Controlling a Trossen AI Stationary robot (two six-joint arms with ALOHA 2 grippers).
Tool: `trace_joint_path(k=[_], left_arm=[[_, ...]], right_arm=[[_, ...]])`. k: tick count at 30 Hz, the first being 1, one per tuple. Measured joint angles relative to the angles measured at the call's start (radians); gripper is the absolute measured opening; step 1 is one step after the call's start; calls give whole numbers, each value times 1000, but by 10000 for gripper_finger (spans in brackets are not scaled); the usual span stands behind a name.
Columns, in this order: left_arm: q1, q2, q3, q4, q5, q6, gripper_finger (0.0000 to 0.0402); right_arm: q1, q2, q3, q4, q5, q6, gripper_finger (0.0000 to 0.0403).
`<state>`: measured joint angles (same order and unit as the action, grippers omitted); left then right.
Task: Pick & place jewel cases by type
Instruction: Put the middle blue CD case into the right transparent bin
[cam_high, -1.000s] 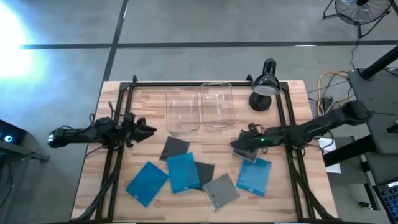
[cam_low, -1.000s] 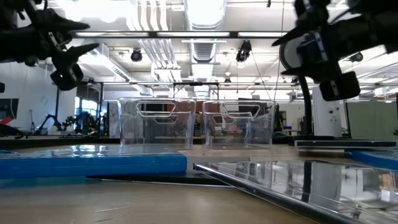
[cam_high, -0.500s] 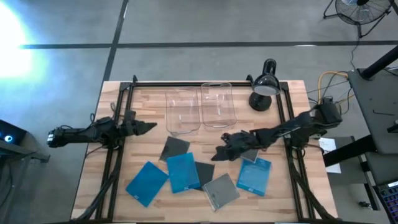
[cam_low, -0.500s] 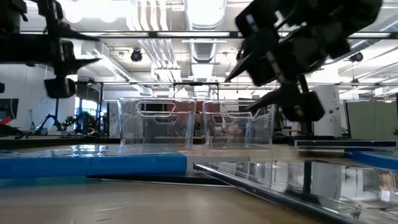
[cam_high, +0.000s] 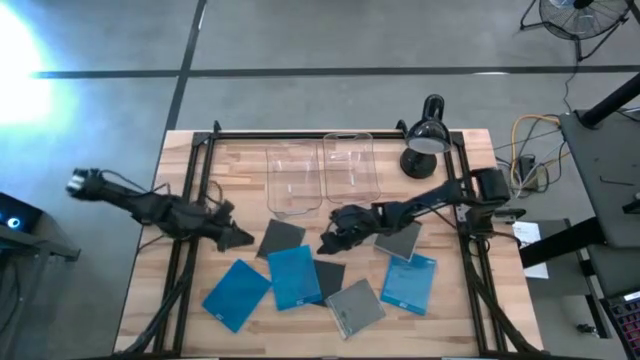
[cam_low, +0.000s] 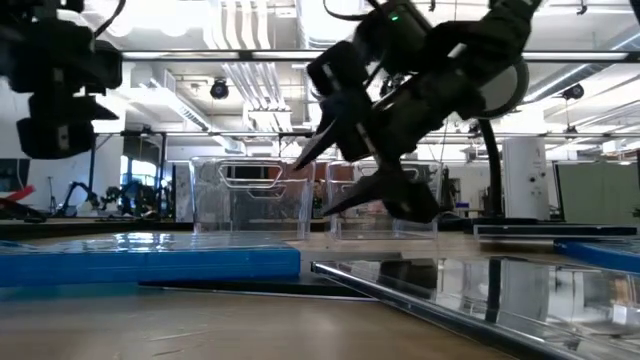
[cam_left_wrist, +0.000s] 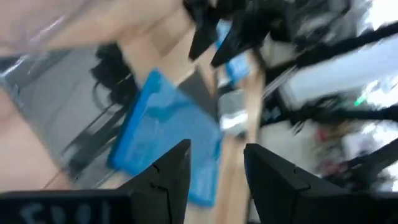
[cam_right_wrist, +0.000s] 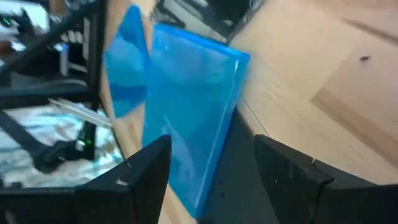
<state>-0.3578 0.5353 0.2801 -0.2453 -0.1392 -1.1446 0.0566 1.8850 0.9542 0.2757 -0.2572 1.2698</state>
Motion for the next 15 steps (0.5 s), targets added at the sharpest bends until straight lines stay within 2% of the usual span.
trace_joint_path(k=[6, 9, 12, 15], left_arm=[[-206, 205, 15, 9, -137, -48, 128], [-279, 309, 8, 65, -153, -88, 128], [-316, 424, 15, 189, -155, -87, 128], [-306, 551, 22, 302, -161, -88, 128]], right_arm=[[-1, 79, 91, -64, -2, -61, 224], [0, 122, 130, -68, -2, -67, 224], [9, 170, 175, -69, -2, -81, 224], [20, 217, 222, -71, -5, -105, 224]])
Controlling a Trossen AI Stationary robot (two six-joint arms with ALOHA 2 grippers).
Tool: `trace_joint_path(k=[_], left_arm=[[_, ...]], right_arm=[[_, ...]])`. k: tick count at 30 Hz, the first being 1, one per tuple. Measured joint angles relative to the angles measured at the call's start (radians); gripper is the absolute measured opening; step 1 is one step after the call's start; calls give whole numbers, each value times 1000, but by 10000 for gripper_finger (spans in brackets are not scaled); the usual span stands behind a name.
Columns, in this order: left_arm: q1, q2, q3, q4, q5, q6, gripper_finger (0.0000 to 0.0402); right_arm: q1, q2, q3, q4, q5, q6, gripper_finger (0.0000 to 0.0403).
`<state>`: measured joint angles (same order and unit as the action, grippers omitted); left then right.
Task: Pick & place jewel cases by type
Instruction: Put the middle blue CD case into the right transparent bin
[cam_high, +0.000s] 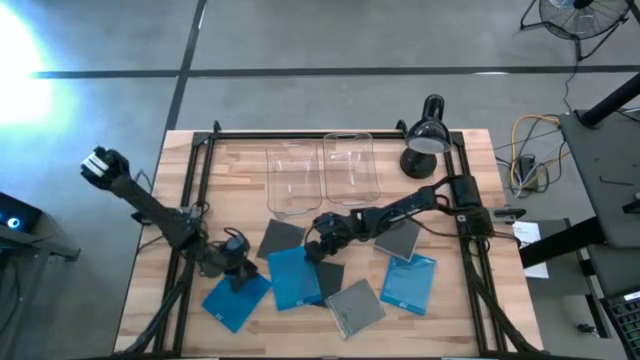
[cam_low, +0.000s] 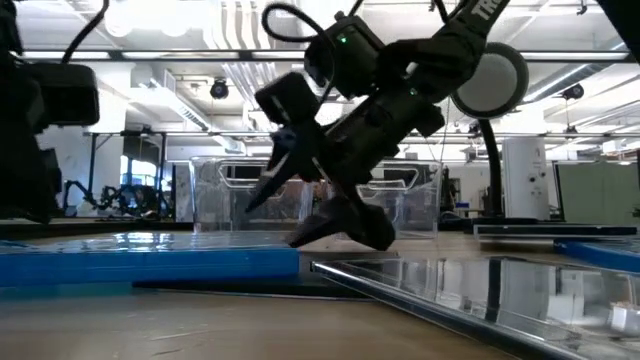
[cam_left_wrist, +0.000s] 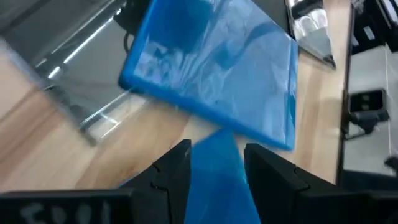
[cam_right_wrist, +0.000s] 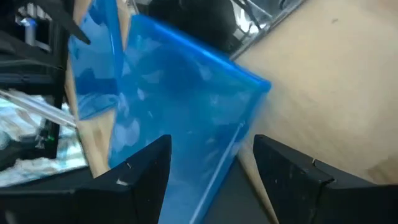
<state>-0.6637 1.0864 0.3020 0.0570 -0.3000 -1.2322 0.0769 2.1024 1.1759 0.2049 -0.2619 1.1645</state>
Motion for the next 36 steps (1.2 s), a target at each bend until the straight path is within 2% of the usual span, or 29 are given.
trace_joint_path(k=[8, 11, 17, 22, 26, 33, 36], left_arm=[[29, 286, 47, 144, -9, -47, 128], [47, 362, 64, 163, -24, -48, 128], [98, 446, 101, 248, -68, 23, 128], [108, 443, 111, 255, -73, 59, 128], [108, 417, 110, 245, -66, 109, 128], [110, 372, 105, 203, -81, 165, 128], [108, 353, 106, 168, -79, 159, 128]], right_arm=[[3, 30, 77, -67, -20, -33, 224], [-1, 13, 76, -66, -67, -52, 224], [0, 2, 89, -59, -152, -43, 224], [-2, -29, 97, -111, -222, -38, 213], [-3, -77, 91, -210, -240, -59, 165], [-6, -122, 70, -231, -239, 9, 31], [-12, -168, 56, -233, -218, 45, 29]])
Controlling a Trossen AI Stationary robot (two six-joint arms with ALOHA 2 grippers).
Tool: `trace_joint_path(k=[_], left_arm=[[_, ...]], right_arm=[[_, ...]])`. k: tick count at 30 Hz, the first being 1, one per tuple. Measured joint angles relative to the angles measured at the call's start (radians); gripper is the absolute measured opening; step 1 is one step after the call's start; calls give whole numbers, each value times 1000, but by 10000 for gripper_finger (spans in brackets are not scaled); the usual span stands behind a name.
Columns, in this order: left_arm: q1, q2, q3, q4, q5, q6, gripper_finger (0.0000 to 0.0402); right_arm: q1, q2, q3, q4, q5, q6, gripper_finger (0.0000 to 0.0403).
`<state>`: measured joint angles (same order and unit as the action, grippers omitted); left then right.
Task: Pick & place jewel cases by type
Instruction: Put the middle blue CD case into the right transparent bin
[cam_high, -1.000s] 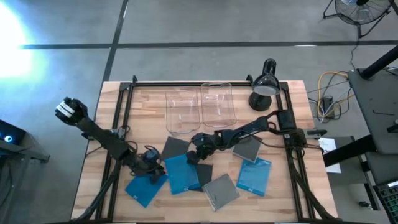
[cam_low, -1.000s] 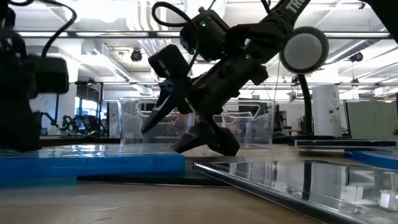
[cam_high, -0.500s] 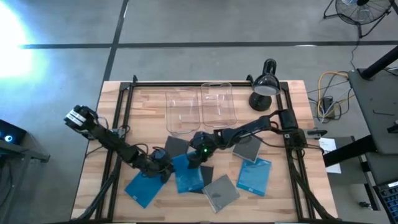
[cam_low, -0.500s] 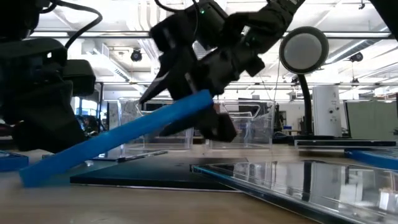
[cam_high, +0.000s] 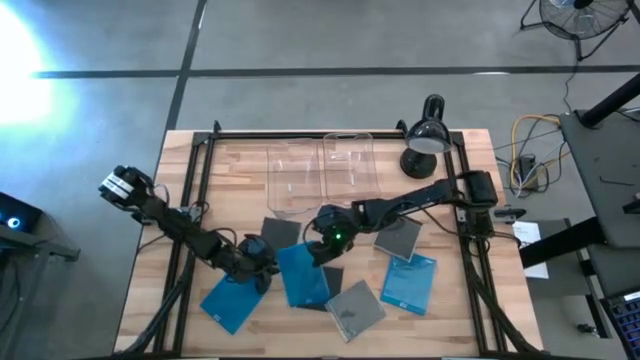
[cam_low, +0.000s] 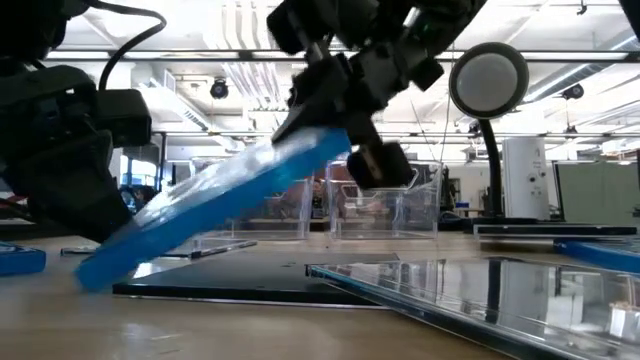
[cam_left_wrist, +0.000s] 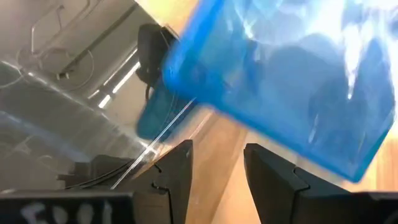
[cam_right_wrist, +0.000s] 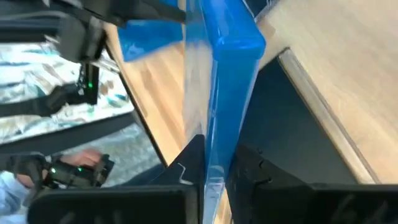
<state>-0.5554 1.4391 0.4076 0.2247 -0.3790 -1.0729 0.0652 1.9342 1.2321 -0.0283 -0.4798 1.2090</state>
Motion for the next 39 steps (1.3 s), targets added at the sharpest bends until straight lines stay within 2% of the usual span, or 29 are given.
trace_joint_path(k=[4, 8, 10, 14, 16, 18, 21, 26, 29, 35, 39], left_arm=[[-9, -32, 0, -52, 41, -6, 128], [-16, -68, 0, -69, 66, -12, 128], [-16, -81, 0, -69, 66, -12, 128], [-16, -98, 0, -72, 63, -11, 128], [-16, -99, 0, -72, 63, -11, 128], [-15, -99, 0, -71, 63, -12, 128], [-15, -99, 0, -72, 63, -12, 128], [-15, -100, 0, -72, 63, -30, 128], [-15, -100, 1, -71, 63, -63, 128], [-16, -100, 1, -70, 63, -160, 128], [-16, -100, 2, -69, 63, -183, 128]], right_arm=[[-9, -128, -22, -53, 50, 41, 37], [-27, -310, -33, -197, 157, 39, 36], [-58, -421, -32, -312, 254, 18, 36], [-173, -598, -21, -595, 538, -43, 36], [-258, -646, -22, -684, 593, -98, 35], [-343, -661, -23, -717, 576, -166, 35], [-449, -631, -24, -721, 477, -257, 35], [-569, -481, -25, -670, 216, -377, 35], [-601, -382, -7, -634, 128, -418, 46], [-614, -262, 68, -639, 105, -458, 93], [-613, -242, 129, -669, 167, -482, 133]])
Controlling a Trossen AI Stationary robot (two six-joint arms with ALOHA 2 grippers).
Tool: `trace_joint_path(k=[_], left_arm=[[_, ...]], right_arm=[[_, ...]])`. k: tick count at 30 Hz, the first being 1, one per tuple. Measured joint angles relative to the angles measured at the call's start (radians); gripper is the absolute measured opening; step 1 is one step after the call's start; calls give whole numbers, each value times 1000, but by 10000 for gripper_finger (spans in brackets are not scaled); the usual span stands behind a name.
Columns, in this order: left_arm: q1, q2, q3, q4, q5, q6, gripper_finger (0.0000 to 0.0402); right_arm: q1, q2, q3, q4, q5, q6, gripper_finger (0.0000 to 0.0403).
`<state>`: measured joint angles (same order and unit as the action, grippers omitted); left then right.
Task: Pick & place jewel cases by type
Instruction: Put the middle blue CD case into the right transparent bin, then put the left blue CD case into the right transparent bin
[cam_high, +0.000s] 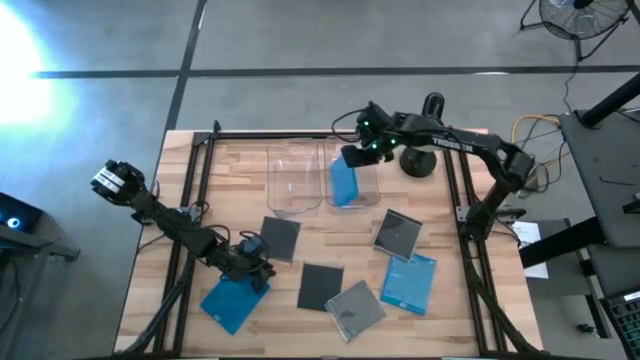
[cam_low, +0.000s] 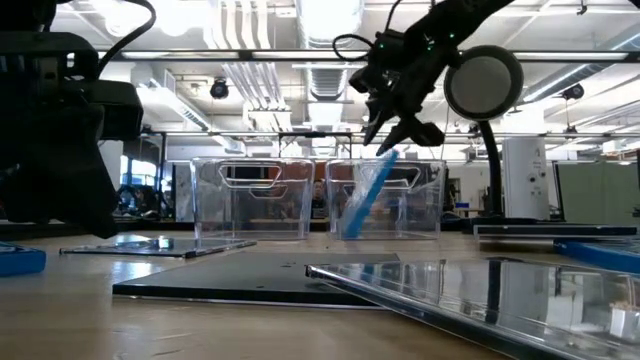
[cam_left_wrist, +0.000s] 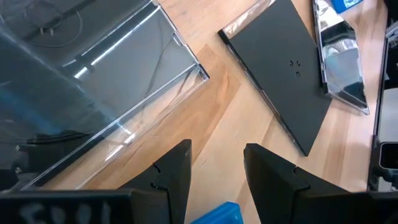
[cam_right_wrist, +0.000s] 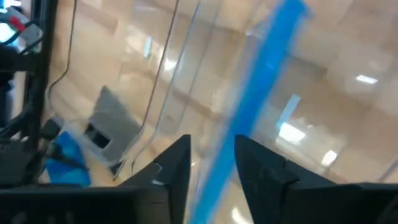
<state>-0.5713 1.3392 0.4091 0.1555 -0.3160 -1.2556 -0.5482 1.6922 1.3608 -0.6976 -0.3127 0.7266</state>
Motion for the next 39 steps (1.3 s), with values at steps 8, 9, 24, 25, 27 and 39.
trace_joint_path(k=[8, 9, 24, 25, 27, 39], left_arm=[[0, -2, 0, -1, 0, -2, 128], [0, -5, 0, -1, 0, -2, 128], [0, -71, 359, -1177, 253, -10, 128], [-6, -71, 369, -1180, 289, -16, 128], [-37, -71, 372, -1142, 374, -21, 128], [-236, -53, 253, -623, 166, -57, 128]], right_arm=[[33, -65, 134, -190, 287, -132, 189], [54, -83, 147, -189, 315, -167, 192], [389, -139, 171, -209, 392, -258, 191], [405, -129, 171, -207, 392, -258, 191], [431, -111, 170, -208, 393, -256, 191], [567, 15, 167, -147, 394, -290, 191]])
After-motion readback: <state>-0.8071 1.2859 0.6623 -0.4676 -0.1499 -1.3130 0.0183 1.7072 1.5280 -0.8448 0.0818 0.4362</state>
